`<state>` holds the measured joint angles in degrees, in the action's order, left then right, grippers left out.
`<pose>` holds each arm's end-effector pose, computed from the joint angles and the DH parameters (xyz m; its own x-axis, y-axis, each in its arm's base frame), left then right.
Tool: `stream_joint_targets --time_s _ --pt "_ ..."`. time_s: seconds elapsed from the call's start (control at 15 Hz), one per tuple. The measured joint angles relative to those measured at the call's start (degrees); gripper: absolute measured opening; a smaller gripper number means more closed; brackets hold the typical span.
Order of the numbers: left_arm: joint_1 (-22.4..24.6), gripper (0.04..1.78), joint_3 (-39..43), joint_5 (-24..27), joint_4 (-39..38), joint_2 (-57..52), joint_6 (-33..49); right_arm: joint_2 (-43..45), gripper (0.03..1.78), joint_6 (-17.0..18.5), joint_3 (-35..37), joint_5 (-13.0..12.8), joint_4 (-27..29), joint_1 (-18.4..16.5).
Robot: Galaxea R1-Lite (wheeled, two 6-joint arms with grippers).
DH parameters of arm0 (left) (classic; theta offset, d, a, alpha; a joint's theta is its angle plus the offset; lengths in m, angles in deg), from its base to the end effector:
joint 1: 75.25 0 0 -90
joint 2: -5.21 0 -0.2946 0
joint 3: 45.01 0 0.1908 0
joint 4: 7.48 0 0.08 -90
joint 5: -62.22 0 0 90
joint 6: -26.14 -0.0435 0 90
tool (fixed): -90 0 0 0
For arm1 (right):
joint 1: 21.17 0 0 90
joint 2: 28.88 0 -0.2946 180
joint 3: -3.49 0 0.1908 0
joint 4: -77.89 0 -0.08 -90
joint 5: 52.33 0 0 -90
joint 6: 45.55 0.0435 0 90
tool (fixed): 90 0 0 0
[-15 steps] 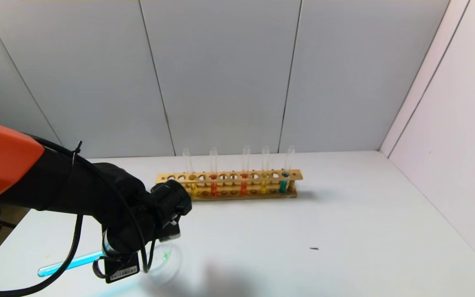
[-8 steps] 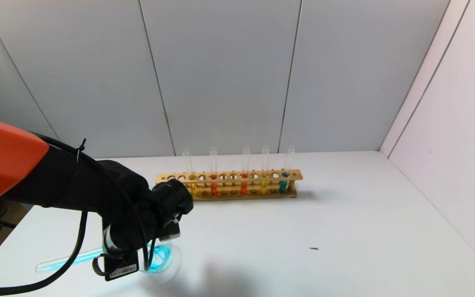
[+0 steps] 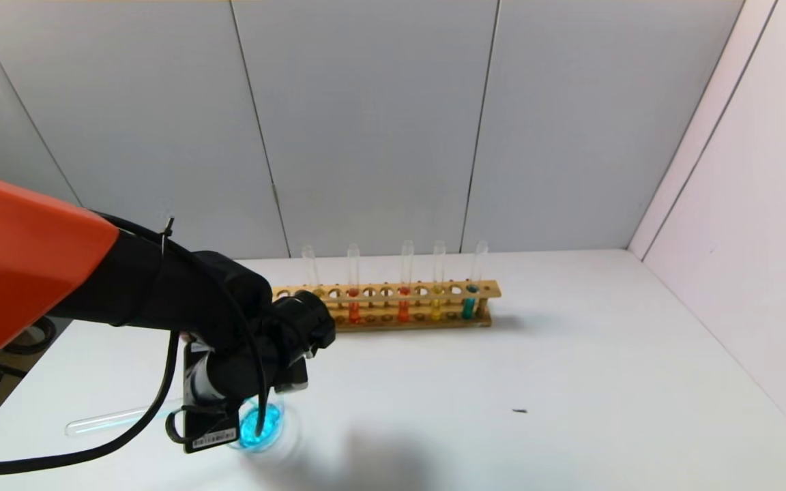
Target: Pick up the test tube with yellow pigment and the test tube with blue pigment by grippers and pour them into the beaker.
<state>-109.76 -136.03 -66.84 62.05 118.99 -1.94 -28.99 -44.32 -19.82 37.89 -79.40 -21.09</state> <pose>0.2547 -0.1418 0.0821 0.3314 0.5368 -0.7759 0.7940 0.2855 0.5367 0.0043 0.0002 0.0768 0.9999 0.0052 0.0086 -0.0054 0.9998 0.0214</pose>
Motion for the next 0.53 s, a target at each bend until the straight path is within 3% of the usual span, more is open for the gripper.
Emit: stream_joint_targets --time_s 0.53 --pt "-1.82 0.30 -3.89 -0.96 4.40 4.33 0.38 0.00 1.74 -0.02 0.00 0.00 0.00 0.00"
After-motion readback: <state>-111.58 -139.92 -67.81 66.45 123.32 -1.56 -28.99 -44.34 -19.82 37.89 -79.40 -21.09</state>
